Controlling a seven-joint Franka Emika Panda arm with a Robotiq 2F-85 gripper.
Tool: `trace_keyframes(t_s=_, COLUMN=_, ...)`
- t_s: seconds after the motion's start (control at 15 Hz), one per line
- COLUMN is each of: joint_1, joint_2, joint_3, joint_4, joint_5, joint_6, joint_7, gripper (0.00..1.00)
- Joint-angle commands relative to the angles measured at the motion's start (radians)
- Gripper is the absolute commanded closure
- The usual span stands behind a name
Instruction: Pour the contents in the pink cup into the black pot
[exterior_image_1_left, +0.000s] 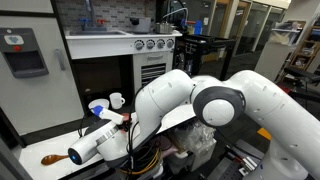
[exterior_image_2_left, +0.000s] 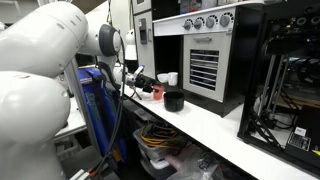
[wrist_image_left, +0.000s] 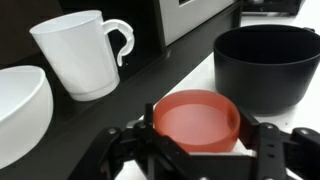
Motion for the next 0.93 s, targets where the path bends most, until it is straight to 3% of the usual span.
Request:
trace_keyframes(t_s=0.0, joint_1=0.017, joint_2=0.035, joint_3=-0.022, joint_4=0.042, joint_5=-0.021, joint_6=-0.013, joint_7=0.002, gripper=0.49)
trace_keyframes(t_s=0.4, joint_1=0.021, joint_2=0.048, joint_3=-0.024, joint_4=0.061, joint_5=-0.020, joint_6=-0.015, joint_7=-0.006, gripper=0.49)
trace_keyframes(t_s=0.47, joint_1=0.022, joint_2=0.051, joint_3=-0.024, joint_4=0.066, joint_5=-0.017, joint_6=-0.018, joint_7=-0.007, gripper=0.21)
trace_keyframes(t_s=0.53, joint_1=0.023, joint_2=0.052, joint_3=-0.023, joint_4=0.070, joint_5=-0.017, joint_6=-0.017, joint_7=-0.016, gripper=0.05)
trace_keyframes(t_s=0.87, joint_1=0.024, joint_2=0.042, joint_3=-0.016, joint_4=0.082, joint_5=-0.003, joint_6=-0.017, joint_7=-0.033, gripper=0.00)
